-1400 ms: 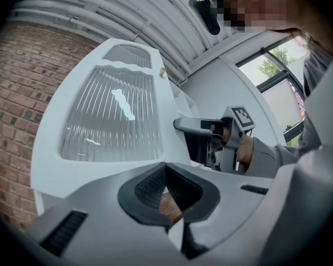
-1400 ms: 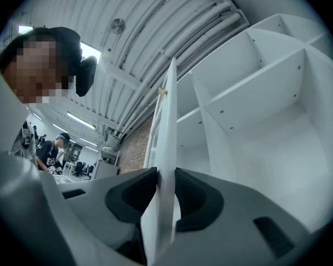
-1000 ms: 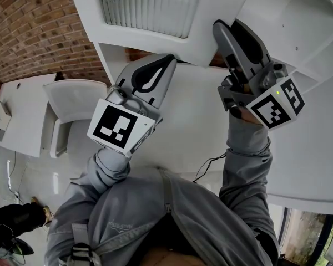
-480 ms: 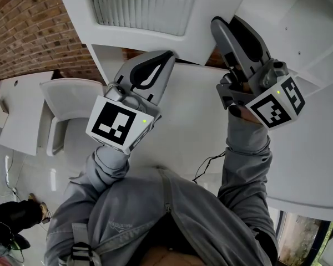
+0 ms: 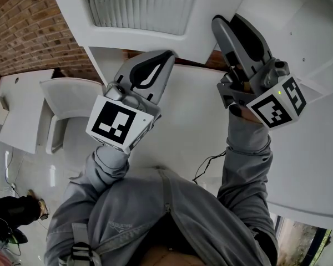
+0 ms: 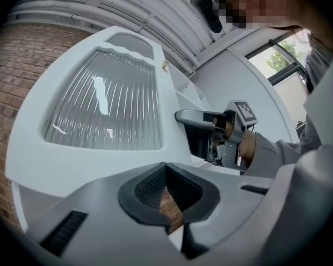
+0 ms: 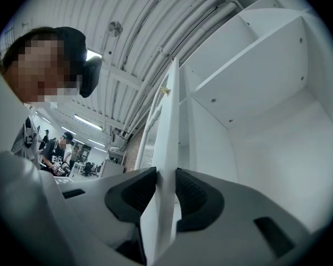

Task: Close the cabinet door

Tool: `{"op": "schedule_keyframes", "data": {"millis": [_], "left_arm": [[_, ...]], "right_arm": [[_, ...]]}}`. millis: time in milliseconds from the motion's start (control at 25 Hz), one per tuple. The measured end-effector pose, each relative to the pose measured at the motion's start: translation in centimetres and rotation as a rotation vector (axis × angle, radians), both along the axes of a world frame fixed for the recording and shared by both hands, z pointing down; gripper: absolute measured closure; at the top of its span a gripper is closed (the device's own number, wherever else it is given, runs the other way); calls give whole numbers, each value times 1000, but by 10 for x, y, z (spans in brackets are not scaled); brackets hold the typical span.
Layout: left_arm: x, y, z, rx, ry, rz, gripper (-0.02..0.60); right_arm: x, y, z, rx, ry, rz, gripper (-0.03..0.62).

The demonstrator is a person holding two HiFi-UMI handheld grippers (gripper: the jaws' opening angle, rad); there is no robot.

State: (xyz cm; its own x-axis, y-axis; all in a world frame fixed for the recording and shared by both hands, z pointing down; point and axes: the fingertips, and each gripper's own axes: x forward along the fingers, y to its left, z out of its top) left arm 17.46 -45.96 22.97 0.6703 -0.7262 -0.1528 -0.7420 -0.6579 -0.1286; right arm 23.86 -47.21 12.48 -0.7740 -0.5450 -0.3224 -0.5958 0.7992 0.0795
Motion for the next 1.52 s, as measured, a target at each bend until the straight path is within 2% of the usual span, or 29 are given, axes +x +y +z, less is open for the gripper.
{"op": "schedule_keyframes", "data": {"millis": [920, 1200, 1520], "left_arm": [[7, -9, -5, -10, 14, 2, 575], [10, -12, -3, -8, 7, -8, 575], [11, -15, -3, -11, 6, -10, 575]], "right_arm": [[3, -4, -9, -1, -8, 18, 468], [8, -7, -6, -6, -48, 37, 465], [16, -7, -5, 24, -26, 133, 464]]}}
